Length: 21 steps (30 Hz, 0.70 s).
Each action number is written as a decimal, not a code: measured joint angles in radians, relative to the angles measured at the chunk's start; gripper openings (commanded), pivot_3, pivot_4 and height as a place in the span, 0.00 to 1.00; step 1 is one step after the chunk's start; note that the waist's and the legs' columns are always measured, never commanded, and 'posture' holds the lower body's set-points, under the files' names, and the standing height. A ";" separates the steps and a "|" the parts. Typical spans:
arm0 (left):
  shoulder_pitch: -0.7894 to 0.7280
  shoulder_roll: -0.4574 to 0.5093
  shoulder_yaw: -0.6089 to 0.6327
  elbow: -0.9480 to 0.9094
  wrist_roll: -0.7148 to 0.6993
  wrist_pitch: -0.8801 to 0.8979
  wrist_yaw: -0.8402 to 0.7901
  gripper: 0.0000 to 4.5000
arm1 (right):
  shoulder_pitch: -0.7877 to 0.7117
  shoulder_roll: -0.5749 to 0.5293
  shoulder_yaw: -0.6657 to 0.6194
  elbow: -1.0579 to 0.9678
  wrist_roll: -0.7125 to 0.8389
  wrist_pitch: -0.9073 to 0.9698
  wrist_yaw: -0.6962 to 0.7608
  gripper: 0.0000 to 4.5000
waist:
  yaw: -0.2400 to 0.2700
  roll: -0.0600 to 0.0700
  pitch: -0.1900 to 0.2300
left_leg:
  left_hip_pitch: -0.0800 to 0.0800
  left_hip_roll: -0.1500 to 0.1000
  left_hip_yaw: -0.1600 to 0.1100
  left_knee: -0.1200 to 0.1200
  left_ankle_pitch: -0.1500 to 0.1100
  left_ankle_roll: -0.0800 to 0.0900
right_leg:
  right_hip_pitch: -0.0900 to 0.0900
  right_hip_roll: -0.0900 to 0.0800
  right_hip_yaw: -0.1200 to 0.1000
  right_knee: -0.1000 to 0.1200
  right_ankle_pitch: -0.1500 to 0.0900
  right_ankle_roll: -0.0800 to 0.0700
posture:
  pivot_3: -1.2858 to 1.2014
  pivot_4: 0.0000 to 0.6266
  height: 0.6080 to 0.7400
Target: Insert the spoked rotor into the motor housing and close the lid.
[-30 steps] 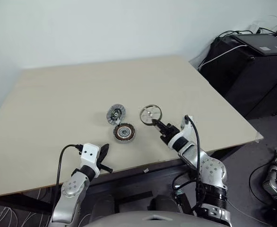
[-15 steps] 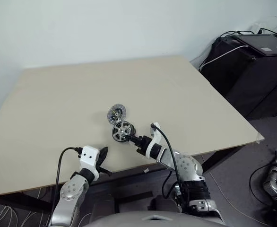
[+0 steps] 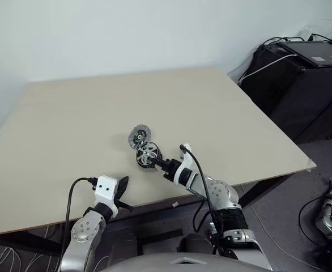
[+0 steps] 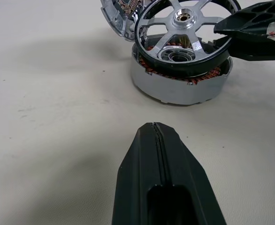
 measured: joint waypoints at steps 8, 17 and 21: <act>0.003 0.003 0.000 -0.002 0.000 0.000 0.002 0.00 | 0.000 0.001 0.000 0.014 -0.004 -0.010 0.000 0.10 | 0.000 0.000 0.000 | 0.000 0.000 0.000 0.000 0.000 0.000 | 0.000 0.000 0.000 0.000 0.000 0.000 | 0.52 0.00 1.00; 0.003 0.006 0.001 -0.007 0.000 0.001 0.002 0.00 | 0.001 0.001 -0.006 0.014 0.003 -0.010 -0.002 0.52 | 0.000 0.000 0.000 | 0.000 0.000 0.000 0.000 0.000 0.000 | 0.000 0.000 0.000 0.000 0.000 0.000 | 0.52 0.00 1.00; -0.001 0.006 0.001 -0.007 0.000 0.001 0.001 0.00 | 0.001 0.001 -0.009 0.008 0.012 -0.008 -0.006 0.52 | 0.000 0.000 -0.001 | 0.000 0.000 0.000 0.000 0.000 0.000 | 0.000 0.000 0.000 0.000 0.000 0.000 | 0.52 0.00 1.00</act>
